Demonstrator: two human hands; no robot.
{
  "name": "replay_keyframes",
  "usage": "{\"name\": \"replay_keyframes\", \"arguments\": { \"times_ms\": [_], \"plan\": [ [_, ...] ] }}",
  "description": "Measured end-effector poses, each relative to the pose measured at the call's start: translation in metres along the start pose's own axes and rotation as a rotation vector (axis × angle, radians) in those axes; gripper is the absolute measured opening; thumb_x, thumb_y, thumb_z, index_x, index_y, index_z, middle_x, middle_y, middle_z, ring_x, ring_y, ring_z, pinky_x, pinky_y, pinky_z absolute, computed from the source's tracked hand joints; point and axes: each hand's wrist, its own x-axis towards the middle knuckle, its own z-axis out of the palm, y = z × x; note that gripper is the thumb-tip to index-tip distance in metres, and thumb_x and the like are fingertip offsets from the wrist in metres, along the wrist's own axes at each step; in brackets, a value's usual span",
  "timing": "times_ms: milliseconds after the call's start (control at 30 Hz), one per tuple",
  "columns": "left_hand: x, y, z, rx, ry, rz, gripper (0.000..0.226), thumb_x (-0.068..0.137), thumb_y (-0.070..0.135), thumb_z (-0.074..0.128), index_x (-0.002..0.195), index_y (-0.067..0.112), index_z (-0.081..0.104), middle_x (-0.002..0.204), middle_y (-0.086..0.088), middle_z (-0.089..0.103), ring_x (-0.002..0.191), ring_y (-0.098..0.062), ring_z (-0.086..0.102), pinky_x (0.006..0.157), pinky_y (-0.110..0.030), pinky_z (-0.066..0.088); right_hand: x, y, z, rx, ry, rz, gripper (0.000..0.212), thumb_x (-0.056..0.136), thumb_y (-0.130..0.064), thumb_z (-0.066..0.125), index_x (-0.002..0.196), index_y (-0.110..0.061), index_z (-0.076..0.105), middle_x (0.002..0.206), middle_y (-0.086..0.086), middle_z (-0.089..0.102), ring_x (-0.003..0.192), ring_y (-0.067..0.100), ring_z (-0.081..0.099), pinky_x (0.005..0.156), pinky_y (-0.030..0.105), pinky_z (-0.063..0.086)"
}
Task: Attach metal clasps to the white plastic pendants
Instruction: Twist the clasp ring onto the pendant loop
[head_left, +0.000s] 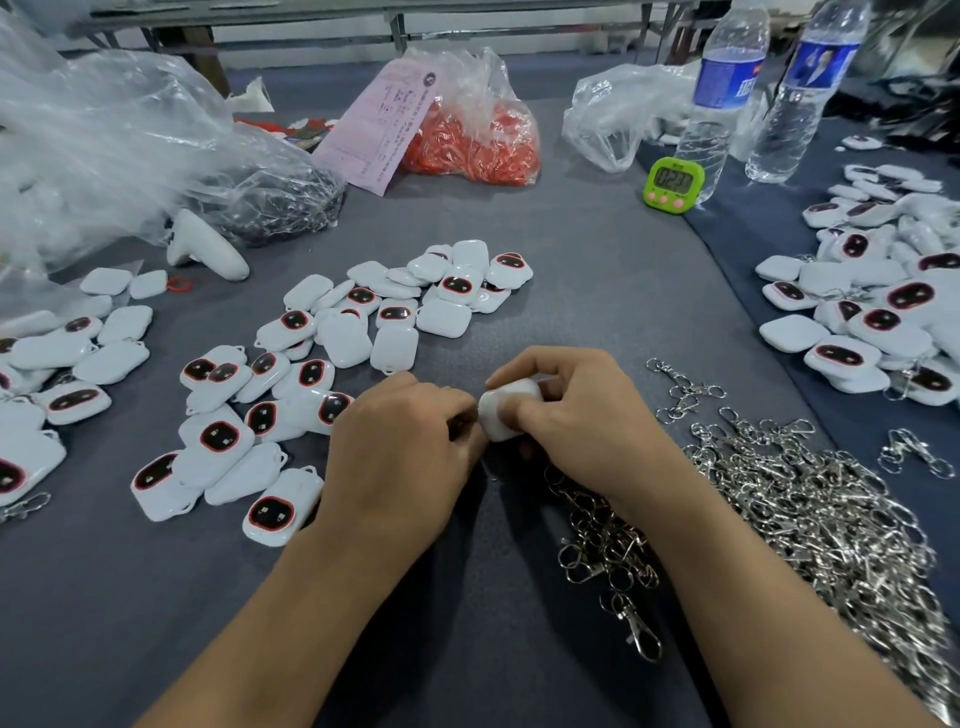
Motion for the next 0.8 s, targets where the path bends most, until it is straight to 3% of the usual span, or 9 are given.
{"name": "replay_keyframes", "arguments": {
  "times_ms": [67,233,300,433,533,667,800],
  "plan": [
    [0.0,0.0,0.0,-0.102,0.014,-0.024,0.004,0.078,0.026,0.081,0.077,0.025,0.077,0.07,0.007,0.068,0.075,-0.015,0.056,0.067,-0.031,0.041,0.001,-0.001,-0.002,0.156,-0.013,0.064,0.02,0.083,-0.002,0.064,0.083,-0.018,0.076,0.066,0.007,0.071,0.044,0.015,0.055,0.039,0.021,0.038],
    [0.004,-0.004,0.001,-0.492,0.045,-0.168,0.014,0.082,0.023,0.08,0.086,0.037,0.079,0.078,0.024,0.072,0.074,0.003,0.064,0.068,-0.009,0.045,0.003,-0.004,-0.013,0.533,-0.11,0.201,0.018,0.088,0.008,0.055,0.091,0.001,0.072,0.066,0.017,0.065,0.042,0.017,0.048,0.035,0.02,0.029],
    [0.007,-0.006,0.001,-0.631,-0.029,-0.193,0.018,0.087,0.021,0.077,0.087,0.039,0.079,0.079,0.025,0.074,0.075,0.004,0.068,0.068,-0.009,0.048,0.003,-0.006,-0.018,0.595,-0.154,0.248,0.021,0.089,0.006,0.053,0.09,-0.001,0.073,0.067,0.018,0.067,0.041,0.015,0.048,0.035,0.018,0.029],
    [0.01,-0.004,0.003,-0.865,-0.072,-0.281,0.016,0.09,0.016,0.073,0.088,0.03,0.081,0.075,0.009,0.076,0.066,-0.002,0.067,0.063,-0.012,0.049,0.003,-0.006,-0.018,0.711,-0.175,0.282,0.023,0.09,0.004,0.052,0.085,-0.004,0.073,0.068,0.017,0.066,0.041,0.014,0.049,0.034,0.017,0.031],
    [0.009,-0.002,0.003,-1.028,-0.111,-0.356,0.013,0.089,0.015,0.073,0.092,0.025,0.082,0.079,0.001,0.078,0.069,-0.008,0.069,0.062,-0.015,0.05,0.004,-0.007,-0.015,0.78,-0.169,0.277,0.023,0.089,0.004,0.051,0.087,-0.002,0.073,0.069,0.015,0.066,0.043,0.014,0.05,0.034,0.017,0.032],
    [0.009,0.002,0.002,-1.145,-0.155,-0.383,0.022,0.077,0.008,0.08,0.093,0.022,0.081,0.087,-0.003,0.079,0.079,-0.011,0.074,0.072,-0.017,0.055,0.004,-0.007,-0.015,0.807,-0.174,0.266,0.022,0.09,0.004,0.05,0.089,-0.002,0.072,0.068,0.015,0.067,0.042,0.013,0.051,0.036,0.017,0.031],
    [0.01,0.001,0.001,-1.229,-0.145,-0.457,0.017,0.06,0.025,0.082,0.077,0.021,0.08,0.078,-0.003,0.074,0.07,-0.009,0.065,0.069,-0.016,0.052,0.003,-0.007,-0.014,0.789,-0.199,0.258,0.026,0.089,0.004,0.051,0.083,-0.006,0.075,0.07,0.017,0.068,0.043,0.014,0.05,0.036,0.017,0.032]
  ]
}}
